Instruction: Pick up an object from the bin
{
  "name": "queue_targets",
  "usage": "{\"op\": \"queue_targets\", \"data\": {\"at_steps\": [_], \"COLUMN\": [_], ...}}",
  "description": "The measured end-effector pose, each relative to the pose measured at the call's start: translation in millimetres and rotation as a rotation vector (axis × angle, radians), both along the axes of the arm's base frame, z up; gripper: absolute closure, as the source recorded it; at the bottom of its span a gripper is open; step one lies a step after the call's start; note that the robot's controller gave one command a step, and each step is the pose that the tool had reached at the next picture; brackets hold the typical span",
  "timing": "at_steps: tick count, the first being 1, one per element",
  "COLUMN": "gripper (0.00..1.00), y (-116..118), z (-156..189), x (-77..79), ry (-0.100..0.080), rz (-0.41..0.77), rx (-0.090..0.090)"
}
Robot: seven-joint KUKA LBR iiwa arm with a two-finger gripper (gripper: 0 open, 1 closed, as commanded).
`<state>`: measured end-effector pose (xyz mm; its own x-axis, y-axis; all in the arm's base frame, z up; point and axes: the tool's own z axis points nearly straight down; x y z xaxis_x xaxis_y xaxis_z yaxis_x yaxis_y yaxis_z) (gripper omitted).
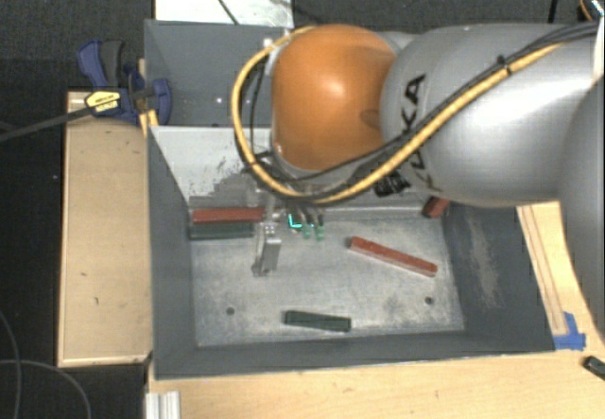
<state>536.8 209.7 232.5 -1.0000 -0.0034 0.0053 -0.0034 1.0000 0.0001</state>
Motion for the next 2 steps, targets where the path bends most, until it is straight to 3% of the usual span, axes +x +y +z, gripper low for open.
{"op": "queue_targets", "data": {"at_steps": [1,2], "gripper": [0.0,0.0], "y": [-93,-81], "z": [-60,-152], "x": [-3.3,-59.4], "ry": [-0.001,-0.007], "rz": [0.047,0.265], "rx": [-0.001,0.002]}}
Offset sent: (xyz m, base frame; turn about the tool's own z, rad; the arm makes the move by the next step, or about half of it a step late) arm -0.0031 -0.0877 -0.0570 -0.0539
